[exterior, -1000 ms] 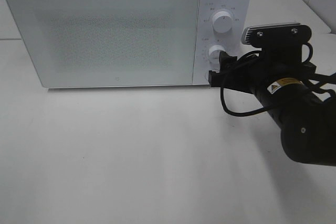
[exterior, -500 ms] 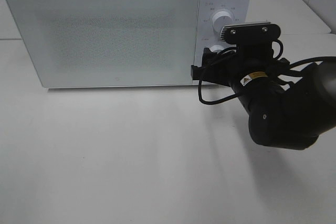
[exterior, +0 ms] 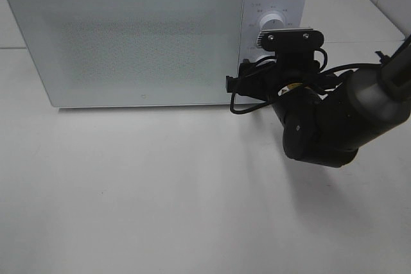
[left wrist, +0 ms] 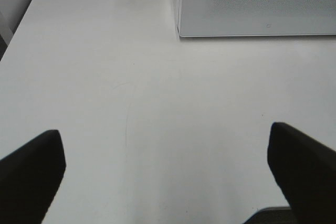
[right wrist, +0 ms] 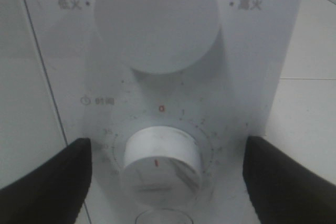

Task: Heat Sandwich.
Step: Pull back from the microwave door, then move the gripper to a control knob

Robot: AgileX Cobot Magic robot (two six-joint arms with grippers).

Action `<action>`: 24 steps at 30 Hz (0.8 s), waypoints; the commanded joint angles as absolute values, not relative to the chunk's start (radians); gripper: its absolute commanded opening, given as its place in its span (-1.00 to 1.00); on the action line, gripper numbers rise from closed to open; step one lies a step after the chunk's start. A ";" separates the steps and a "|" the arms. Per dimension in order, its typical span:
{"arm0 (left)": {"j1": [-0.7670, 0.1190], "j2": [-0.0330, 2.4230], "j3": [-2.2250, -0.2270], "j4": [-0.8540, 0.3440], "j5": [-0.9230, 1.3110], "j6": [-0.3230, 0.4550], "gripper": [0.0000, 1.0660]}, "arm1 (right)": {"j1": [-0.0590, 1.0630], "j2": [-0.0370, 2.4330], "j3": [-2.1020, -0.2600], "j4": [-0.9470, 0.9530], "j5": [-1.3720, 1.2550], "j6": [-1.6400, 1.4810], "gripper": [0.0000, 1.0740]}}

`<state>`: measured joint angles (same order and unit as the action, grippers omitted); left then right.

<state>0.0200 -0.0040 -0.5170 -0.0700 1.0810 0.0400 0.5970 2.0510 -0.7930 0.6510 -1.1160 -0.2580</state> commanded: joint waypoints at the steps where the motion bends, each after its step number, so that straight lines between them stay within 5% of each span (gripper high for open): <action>1: 0.016 -0.031 -0.515 -0.072 1.070 0.039 0.89 | 0.592 2.063 -0.815 0.638 -1.106 -0.265 0.42; 24: 0.016 -0.031 -0.515 -0.072 1.070 0.039 0.89 | 0.622 2.044 -0.773 0.667 -1.150 -0.262 0.40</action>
<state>0.0200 -0.0040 -0.5170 -0.0700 1.0810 0.0400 0.6190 2.0590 -0.7720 0.6700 -1.1300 -0.2580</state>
